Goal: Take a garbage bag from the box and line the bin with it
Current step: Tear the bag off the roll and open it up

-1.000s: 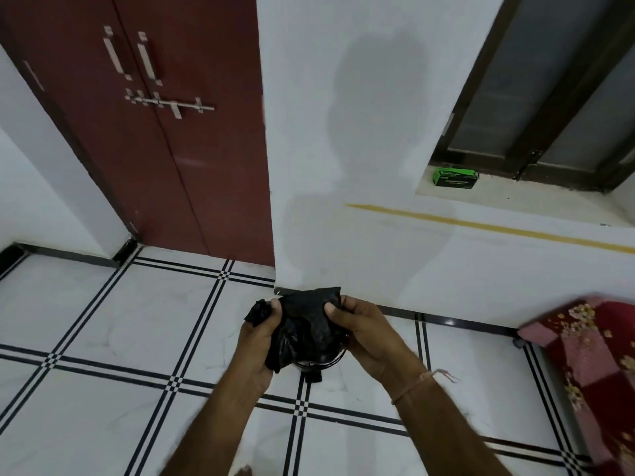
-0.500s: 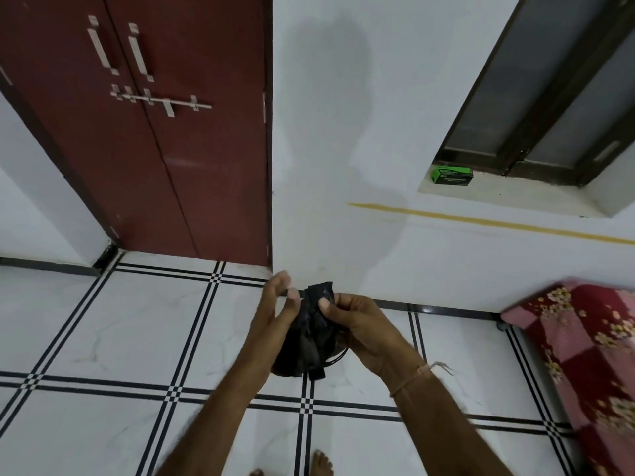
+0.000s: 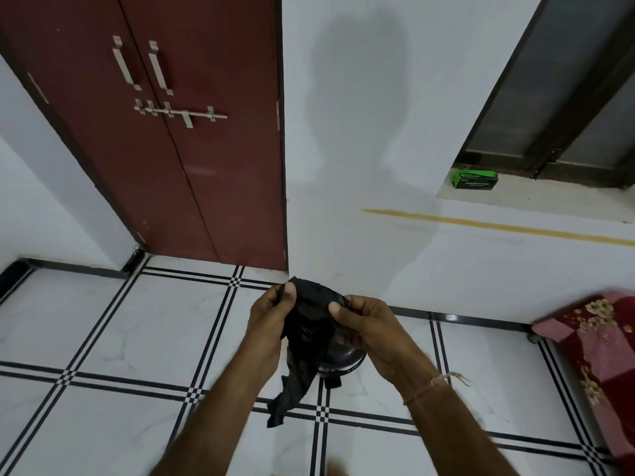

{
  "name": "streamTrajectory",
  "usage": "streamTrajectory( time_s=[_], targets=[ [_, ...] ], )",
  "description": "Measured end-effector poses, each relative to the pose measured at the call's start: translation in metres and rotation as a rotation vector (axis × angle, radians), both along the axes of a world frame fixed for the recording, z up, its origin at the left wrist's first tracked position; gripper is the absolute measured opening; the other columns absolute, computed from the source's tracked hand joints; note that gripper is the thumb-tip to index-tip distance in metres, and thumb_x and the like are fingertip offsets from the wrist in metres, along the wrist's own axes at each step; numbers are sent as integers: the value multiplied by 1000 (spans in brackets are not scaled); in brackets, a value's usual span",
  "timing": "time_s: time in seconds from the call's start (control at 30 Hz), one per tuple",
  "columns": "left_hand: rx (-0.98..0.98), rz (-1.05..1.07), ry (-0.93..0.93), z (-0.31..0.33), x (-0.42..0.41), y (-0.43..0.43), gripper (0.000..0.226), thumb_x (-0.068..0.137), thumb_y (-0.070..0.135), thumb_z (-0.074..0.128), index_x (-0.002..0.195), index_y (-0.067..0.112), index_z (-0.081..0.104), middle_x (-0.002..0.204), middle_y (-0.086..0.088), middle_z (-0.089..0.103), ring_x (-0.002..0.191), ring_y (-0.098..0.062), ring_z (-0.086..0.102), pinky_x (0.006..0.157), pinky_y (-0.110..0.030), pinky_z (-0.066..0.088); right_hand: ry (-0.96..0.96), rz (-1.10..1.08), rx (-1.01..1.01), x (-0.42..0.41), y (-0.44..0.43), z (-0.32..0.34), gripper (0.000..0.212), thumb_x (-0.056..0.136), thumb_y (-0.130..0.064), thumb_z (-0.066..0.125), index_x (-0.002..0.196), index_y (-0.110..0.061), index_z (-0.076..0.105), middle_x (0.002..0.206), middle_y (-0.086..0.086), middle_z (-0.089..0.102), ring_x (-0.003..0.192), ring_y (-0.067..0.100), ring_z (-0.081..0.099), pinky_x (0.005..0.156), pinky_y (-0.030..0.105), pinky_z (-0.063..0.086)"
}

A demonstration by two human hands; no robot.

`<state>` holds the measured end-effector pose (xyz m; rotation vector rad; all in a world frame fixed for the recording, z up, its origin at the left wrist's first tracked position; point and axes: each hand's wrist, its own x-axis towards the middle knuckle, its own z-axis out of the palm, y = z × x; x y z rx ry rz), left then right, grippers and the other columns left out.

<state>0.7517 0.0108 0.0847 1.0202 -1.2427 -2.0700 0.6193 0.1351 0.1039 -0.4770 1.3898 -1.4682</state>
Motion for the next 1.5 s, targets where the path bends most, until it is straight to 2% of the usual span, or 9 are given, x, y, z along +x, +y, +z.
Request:
streamTrajectory(
  time_s=[0.2,0.33,0.5,0.73,0.83,1.13,1.27,1.33,1.5],
  targets=[
    [-456,130,-166,9,-10,29,25,92,37,73,112,28,61,114,6,65,109,-11,63,86,-27,55,-10,-107,-63,-7,-10,5,25,86,-22,76,98,0,74,85,15,70,76,23,64,61,24,52],
    [-243,-48,105,13,-23,35,29,93,35,72,104,9,66,96,-12,72,92,-26,68,83,-39,57,-46,-81,-104,-12,-14,4,16,91,-25,71,91,-9,77,72,7,64,65,14,58,61,23,51],
    [-118,25,159,13,-36,30,21,86,25,75,100,11,69,94,-10,73,84,-18,67,76,-32,57,-173,-96,-165,-16,-12,2,43,90,-18,68,115,17,63,79,10,65,65,14,60,66,23,57],
    [142,44,194,15,-45,28,26,93,18,62,109,-1,69,96,-15,77,80,-24,72,71,-34,61,-223,-178,-181,-28,-9,4,36,93,-27,67,105,7,67,75,17,66,61,19,63,61,27,56],
    [145,86,155,10,-39,15,24,94,22,60,107,7,73,95,-8,77,85,-20,71,80,-35,55,-213,-254,-188,-41,-4,7,36,102,-24,57,110,8,69,93,15,77,84,21,75,72,29,61],
    [33,-72,-25,6,-18,-10,24,105,6,48,113,6,70,107,-14,76,90,-23,73,71,-29,61,-83,-485,0,-90,-17,-3,36,107,-29,46,87,-5,65,84,15,68,77,25,64,73,34,56],
    [-34,-166,-75,-5,0,-16,59,84,54,74,122,9,71,125,-17,73,108,-28,70,90,-40,59,-113,-272,-70,-98,-10,1,37,105,-31,51,93,-2,69,83,14,73,74,24,68,70,31,61],
    [-182,-138,-178,-4,-6,-15,77,78,76,64,131,20,66,134,-4,69,121,-22,65,101,-42,53,-139,-127,-83,-99,-8,2,37,103,-31,52,91,-1,68,81,14,73,73,24,70,72,31,61],
    [-376,-455,-256,17,-47,-8,79,78,80,60,144,39,48,148,19,53,141,-5,47,112,-32,38,-98,143,-31,-104,-11,8,38,89,-43,65,88,-5,66,77,9,70,68,21,67,70,29,57]
  ],
)
